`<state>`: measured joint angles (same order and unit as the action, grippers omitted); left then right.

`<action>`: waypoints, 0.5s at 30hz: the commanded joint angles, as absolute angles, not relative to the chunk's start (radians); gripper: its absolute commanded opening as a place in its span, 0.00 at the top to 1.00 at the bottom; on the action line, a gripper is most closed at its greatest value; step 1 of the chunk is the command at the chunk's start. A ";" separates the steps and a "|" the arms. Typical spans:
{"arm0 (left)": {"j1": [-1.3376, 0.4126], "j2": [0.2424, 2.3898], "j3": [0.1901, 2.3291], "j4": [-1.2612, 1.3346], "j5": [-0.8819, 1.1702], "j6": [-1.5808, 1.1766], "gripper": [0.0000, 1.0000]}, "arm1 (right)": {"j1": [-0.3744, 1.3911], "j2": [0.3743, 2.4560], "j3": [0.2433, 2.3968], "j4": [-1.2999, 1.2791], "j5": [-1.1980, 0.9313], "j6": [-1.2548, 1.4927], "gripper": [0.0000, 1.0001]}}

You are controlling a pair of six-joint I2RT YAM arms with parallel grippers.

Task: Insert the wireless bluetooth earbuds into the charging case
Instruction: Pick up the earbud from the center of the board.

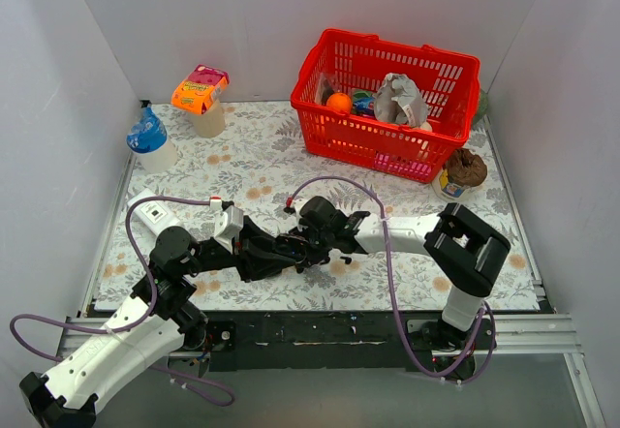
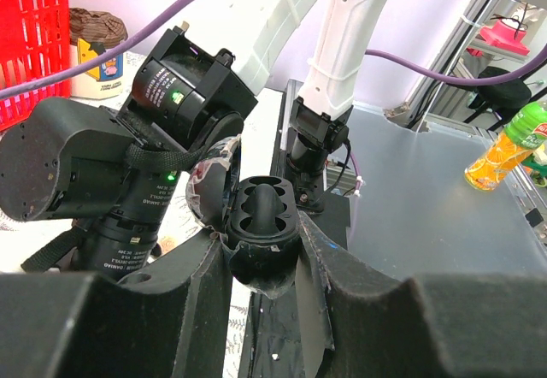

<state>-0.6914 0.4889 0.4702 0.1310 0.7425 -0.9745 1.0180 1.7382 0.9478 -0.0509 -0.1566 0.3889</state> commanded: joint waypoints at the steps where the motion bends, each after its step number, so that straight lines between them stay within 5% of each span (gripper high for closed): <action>1: -0.695 0.483 0.480 0.126 0.733 -0.965 1.00 | 1.037 1.772 0.963 -0.084 -0.160 0.385 0.67; 8: -0.696 0.486 0.480 0.127 0.735 -0.966 1.00 | 1.042 1.769 0.957 -0.080 -0.163 0.397 0.80; 12: -0.695 0.489 0.479 0.130 0.736 -0.966 1.00 | 1.042 1.749 0.953 -0.081 -0.163 0.400 0.97; 15: -0.695 0.492 0.477 0.133 0.735 -0.969 1.00 | 1.039 1.721 0.957 -0.100 -0.152 0.400 0.99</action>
